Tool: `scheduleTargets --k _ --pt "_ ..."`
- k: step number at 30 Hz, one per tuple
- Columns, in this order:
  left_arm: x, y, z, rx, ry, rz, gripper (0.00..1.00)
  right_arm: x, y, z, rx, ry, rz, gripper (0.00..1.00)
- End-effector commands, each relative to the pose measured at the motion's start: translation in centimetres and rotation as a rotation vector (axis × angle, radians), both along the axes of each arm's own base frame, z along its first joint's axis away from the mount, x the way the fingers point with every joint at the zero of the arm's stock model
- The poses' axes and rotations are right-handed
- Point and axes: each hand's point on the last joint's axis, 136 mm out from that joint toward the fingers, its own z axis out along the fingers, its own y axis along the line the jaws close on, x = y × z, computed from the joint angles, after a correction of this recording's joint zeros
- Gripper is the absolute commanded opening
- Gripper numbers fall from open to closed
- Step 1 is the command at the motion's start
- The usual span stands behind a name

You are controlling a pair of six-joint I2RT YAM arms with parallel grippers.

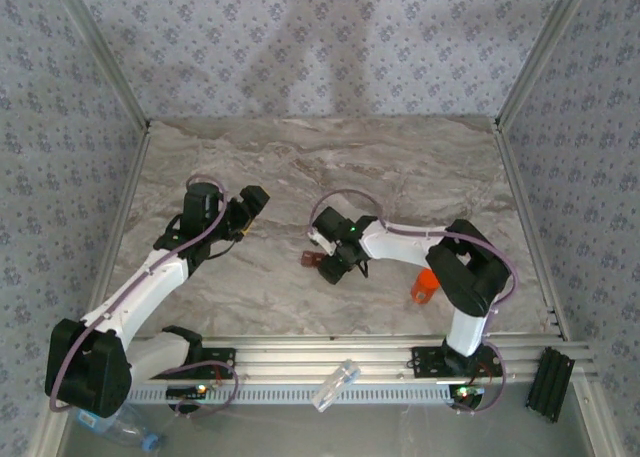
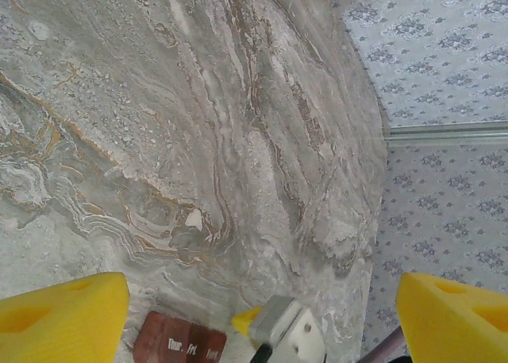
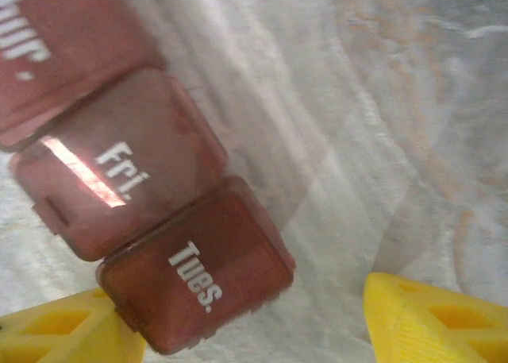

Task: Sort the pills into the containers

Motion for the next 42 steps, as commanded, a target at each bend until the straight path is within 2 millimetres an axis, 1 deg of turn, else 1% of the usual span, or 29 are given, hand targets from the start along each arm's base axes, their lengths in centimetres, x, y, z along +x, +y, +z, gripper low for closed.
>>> scheduleTargets --k 1,5,7,9,11,13,16,18,23,26,30,36,42 --pt "0.0 -0.1 0.1 0.009 -0.009 -0.021 0.88 2.3 -2.6 1.0 -0.06 -0.06 -0.121 0.71" --pt "0.1 -0.2 0.2 0.023 -0.01 -0.034 0.88 3.5 -4.2 1.5 -0.092 -0.077 -0.194 0.7" --pt "0.2 -0.2 0.0 0.047 -0.011 -0.052 0.89 3.4 -4.5 1.9 -0.072 -0.07 -0.211 0.7" --pt "0.1 -0.3 0.0 0.091 -0.011 -0.086 0.9 3.0 -4.2 2.9 -0.028 -0.058 -0.228 0.7" --pt "-0.2 -0.5 -0.3 0.164 -0.009 -0.144 0.9 2.6 -3.8 4.4 0.043 -0.05 -0.265 0.7" --pt "-0.6 -1.0 -0.8 0.228 -0.007 -0.221 0.9 2.8 -3.5 5.5 0.11 -0.039 -0.315 0.7" --pt "-1.9 -2.2 -2.1 0.346 0.006 -0.355 0.89 3.1 -2.4 6.2 0.234 0.023 -0.403 0.71" --pt "-2.9 -2.8 -3.1 0.447 0.012 -0.438 0.88 3.3 -1.8 6.0 0.274 0.054 -0.436 0.72" --pt "-5.0 -3.6 -5.8 0.695 0.026 -0.584 0.84 4.2 -0.7 4.7 0.33 0.096 -0.516 0.72" --pt "-5.9 -4.1 -7.3 0.803 0.015 -0.652 0.81 4.8 -0.1 4.3 0.352 0.097 -0.539 0.72" --pt "-6.6 -5.4 -8.6 0.899 -0.015 -0.726 0.8 5.3 0.4 3.7 0.357 0.11 -0.554 0.72" --pt "-7.3 -7.1 -9.4 1.003 -0.074 -0.8 0.79 5.3 0.4 2.2 0.323 0.127 -0.565 0.71" --pt "-7.6 -8.1 -10.1 1.106 -0.128 -0.846 0.79 5.1 0.1 1.1 0.3 0.133 -0.572 0.71"
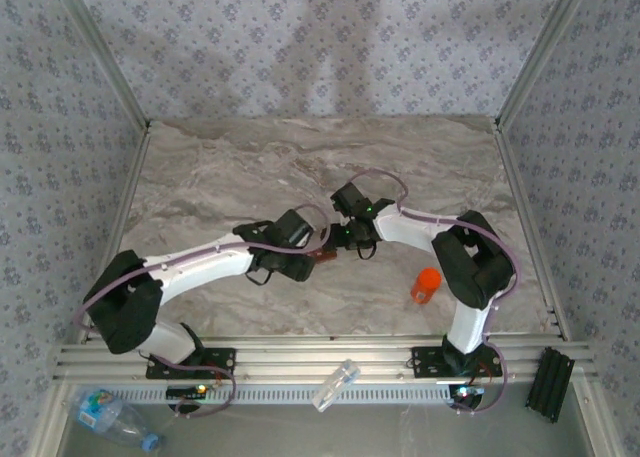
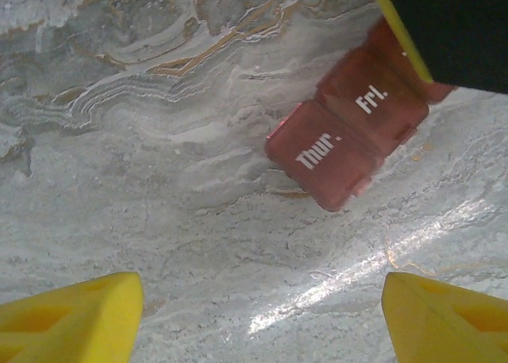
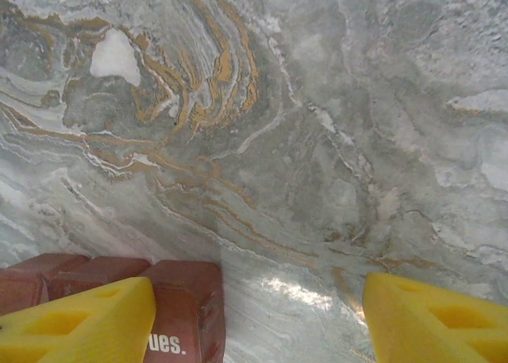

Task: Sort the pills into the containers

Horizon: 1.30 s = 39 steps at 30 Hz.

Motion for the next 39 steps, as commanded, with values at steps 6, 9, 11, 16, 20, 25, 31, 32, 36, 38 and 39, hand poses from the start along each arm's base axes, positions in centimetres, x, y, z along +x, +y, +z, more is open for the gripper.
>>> scheduleTargets --k 6,9,11,16,20,25,31,32,36,38,39 --pt "1.4 -1.4 -0.1 0.083 -0.087 -0.064 0.78 -0.2 -0.2 -1.2 -0.02 0.02 -0.022 0.71" --pt "1.9 -1.8 -0.3 0.088 -0.096 -0.064 0.78 -0.3 -0.1 -1.5 -0.023 0.023 -0.02 0.71" --pt "2.2 -1.9 -0.4 0.097 -0.102 -0.062 0.78 -0.5 -0.1 -1.6 -0.025 0.025 -0.018 0.71" --pt "2.9 -2.2 -0.6 0.115 -0.119 -0.052 0.78 -0.9 -0.3 -1.7 -0.033 0.021 -0.017 0.71" --pt "3.1 -2.1 -0.4 0.114 -0.128 -0.043 0.78 -1.3 -0.5 -1.7 -0.033 0.014 -0.018 0.7" --pt "3.0 -1.8 -0.7 0.122 -0.123 -0.037 0.78 -1.7 -0.8 -1.4 -0.029 0.005 -0.022 0.7" --pt "3.1 -1.2 -0.3 0.113 -0.135 -0.01 0.78 -1.8 -1.1 -1.1 -0.023 -0.012 -0.028 0.7" --pt "3.1 -1.2 0.0 0.104 -0.141 -0.006 0.78 -1.8 -1.1 -0.9 -0.017 -0.018 -0.029 0.71" --pt "3.1 -1.2 1.2 0.073 -0.16 0.005 0.78 -1.6 -1.1 0.5 0.002 -0.046 -0.037 0.71" --pt "3.1 -1.1 1.6 0.066 -0.165 0.006 0.78 -1.5 -1.1 1.2 0.012 -0.063 -0.041 0.71" --pt "3.2 -1.0 1.8 0.062 -0.168 0.01 0.78 -1.6 -1.2 1.7 0.017 -0.07 -0.044 0.71"
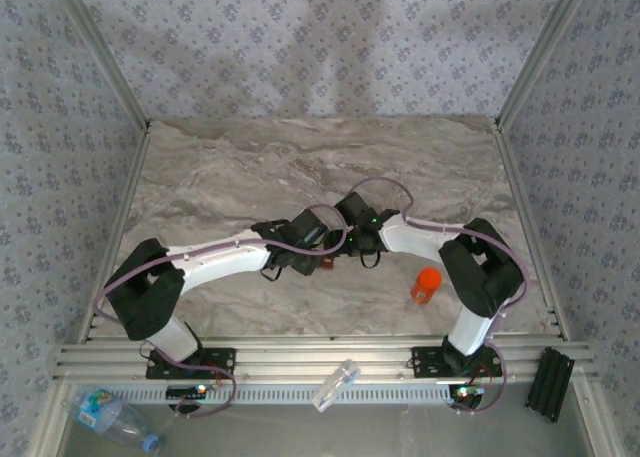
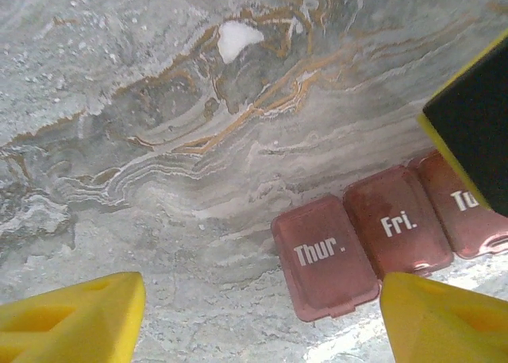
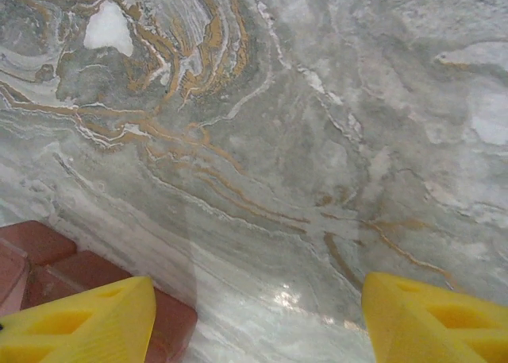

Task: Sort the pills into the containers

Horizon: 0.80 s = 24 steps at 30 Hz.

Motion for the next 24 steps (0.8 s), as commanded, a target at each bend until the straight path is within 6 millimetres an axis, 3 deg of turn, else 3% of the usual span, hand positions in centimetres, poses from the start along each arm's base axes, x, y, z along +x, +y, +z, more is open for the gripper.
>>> scheduleTargets --k 1,9,24 --pt "0.4 0.6 1.7 -0.034 -0.039 0.032 0.78 -0.3 -0.5 2.0 0.009 -0.028 -0.029 0.71" --pt "0.6 2.0 1.8 -0.057 -0.031 0.064 0.78 -1.7 0.1 3.2 0.018 -0.041 0.002 0.71" --pt "0.3 4.0 1.7 -0.082 -0.019 0.102 0.78 -3.4 0.4 -0.8 -0.043 0.029 0.026 0.71"
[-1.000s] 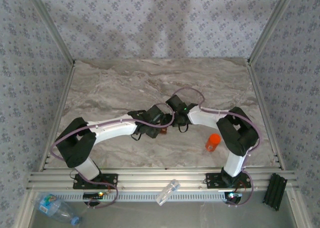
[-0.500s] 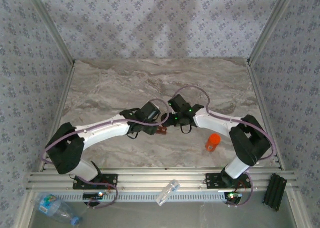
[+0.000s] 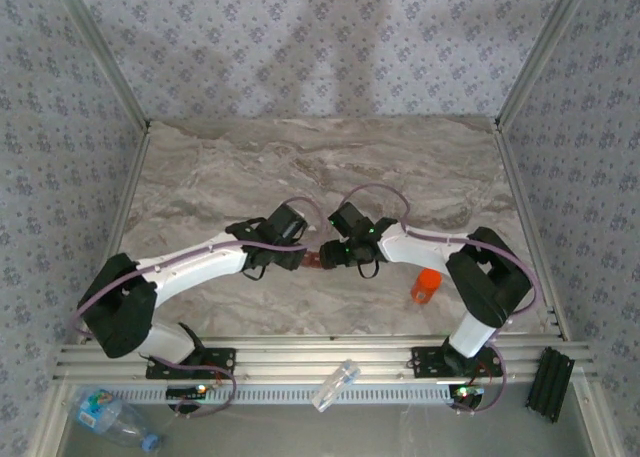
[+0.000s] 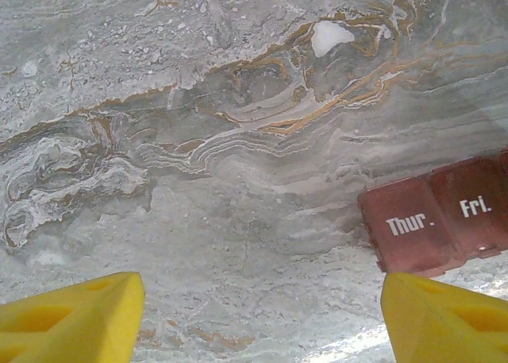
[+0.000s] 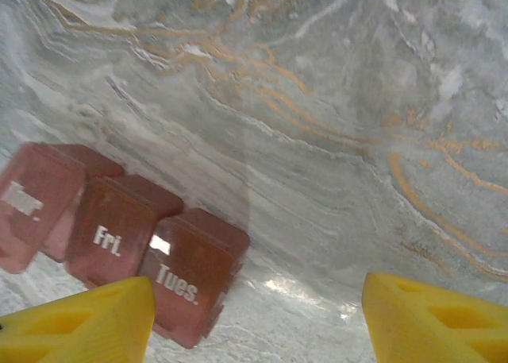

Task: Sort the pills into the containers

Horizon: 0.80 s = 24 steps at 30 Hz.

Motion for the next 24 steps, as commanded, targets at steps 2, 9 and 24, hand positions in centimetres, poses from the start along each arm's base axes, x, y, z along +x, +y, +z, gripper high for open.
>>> scheduleTargets --k 2,9,24 --pt "-0.4 -0.2 0.1 -0.031 0.01 -0.01 0.78 -0.3 -0.7 -1.5 -0.04 0.025 -0.025 0.71" --pt "-1.6 -0.8 -1.3 -0.054 0.077 -0.055 0.78 -0.5 -0.9 -2.3 -0.048 0.04 -0.031 0.71" --pt "-3.1 -1.4 -3.9 -0.052 0.17 -0.076 0.78 -0.6 -1.0 -2.7 -0.049 0.044 -0.033 0.71"
